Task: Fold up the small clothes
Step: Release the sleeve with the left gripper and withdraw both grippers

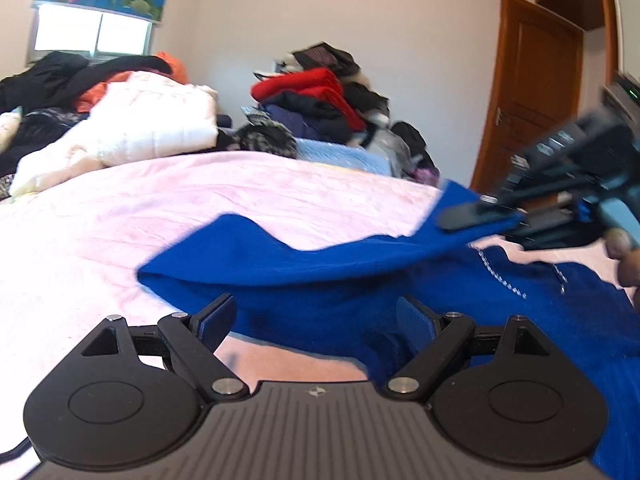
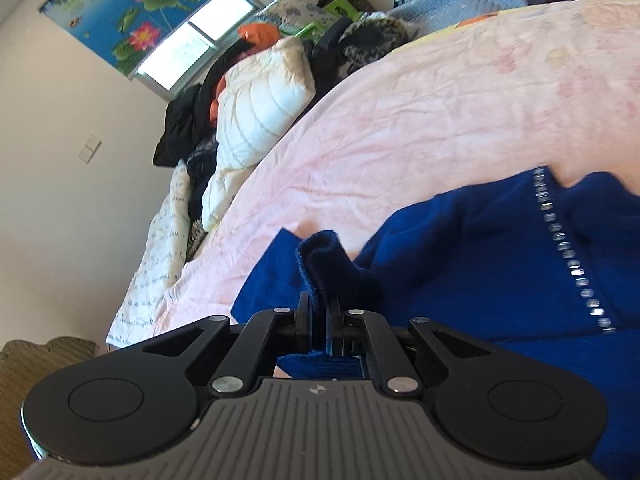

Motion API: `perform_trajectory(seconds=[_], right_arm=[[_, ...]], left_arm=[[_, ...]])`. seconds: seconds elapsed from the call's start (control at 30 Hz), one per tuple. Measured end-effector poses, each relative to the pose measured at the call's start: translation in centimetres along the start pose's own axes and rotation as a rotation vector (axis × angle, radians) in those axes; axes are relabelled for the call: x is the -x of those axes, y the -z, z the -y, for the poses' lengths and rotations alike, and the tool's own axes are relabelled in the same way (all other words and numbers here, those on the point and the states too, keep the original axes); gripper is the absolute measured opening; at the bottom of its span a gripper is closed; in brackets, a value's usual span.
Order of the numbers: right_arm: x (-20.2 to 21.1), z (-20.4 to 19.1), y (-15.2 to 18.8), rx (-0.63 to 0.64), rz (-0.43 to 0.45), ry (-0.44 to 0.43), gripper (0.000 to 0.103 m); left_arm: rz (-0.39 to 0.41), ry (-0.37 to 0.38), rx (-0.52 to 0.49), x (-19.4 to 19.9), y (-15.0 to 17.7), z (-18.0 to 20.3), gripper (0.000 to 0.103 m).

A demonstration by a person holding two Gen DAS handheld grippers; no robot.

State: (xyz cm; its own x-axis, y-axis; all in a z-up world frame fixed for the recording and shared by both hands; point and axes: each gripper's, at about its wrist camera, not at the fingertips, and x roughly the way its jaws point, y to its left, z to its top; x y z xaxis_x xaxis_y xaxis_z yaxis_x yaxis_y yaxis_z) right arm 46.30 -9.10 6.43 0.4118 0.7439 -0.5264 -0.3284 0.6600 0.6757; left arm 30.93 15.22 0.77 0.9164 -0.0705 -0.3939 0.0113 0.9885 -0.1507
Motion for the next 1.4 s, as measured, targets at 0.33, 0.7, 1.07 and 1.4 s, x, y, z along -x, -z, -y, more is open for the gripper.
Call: perform_trajectory(seconds=[0.33, 0.7, 1.07, 1.4], right_arm=[[8.6, 6.2, 0.2, -0.072, 0.086, 0.079, 0.010], [15.3, 11.3, 1.9, -0.135, 0.153, 0.125, 0.010], [19.4, 16.5, 4.3, -0.217, 0.197, 0.194, 0.010], [21.0, 19.2, 5.5, -0.259, 0.212, 0.215, 0.010]], left_arm=[[-0.033, -0.017, 0.042, -0.3, -0.1, -1.0, 0.088], [-0.068, -0.050, 0.049, -0.9, -0.1, -1.2, 0.088], [-0.072, -0.057, 0.044, -0.7, -0.1, -1.1, 0.088], [-0.083, -0.059, 0.040, -0.8, -0.2, -1.1, 0.088]])
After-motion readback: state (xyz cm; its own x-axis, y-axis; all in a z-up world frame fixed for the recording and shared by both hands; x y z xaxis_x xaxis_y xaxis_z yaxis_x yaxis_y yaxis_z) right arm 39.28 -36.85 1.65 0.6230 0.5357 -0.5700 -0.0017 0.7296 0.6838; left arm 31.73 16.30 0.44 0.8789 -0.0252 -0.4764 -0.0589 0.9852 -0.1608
